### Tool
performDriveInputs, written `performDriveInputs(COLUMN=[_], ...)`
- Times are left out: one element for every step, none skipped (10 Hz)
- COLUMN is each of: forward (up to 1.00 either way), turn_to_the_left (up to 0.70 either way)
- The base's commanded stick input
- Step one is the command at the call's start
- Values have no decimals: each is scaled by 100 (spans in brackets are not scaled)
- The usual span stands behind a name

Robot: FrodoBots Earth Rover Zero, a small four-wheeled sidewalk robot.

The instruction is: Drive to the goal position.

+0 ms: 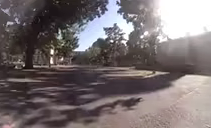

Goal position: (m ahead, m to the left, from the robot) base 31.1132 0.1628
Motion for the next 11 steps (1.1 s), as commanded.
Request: performDriveInputs(forward=[70, 70, 70, 70, 70, 70, 70, 70, 70, 70, 70], turn_to_the_left=[14, 14, 14, 14, 0, 0, 0, 0, 0, 0, 0])
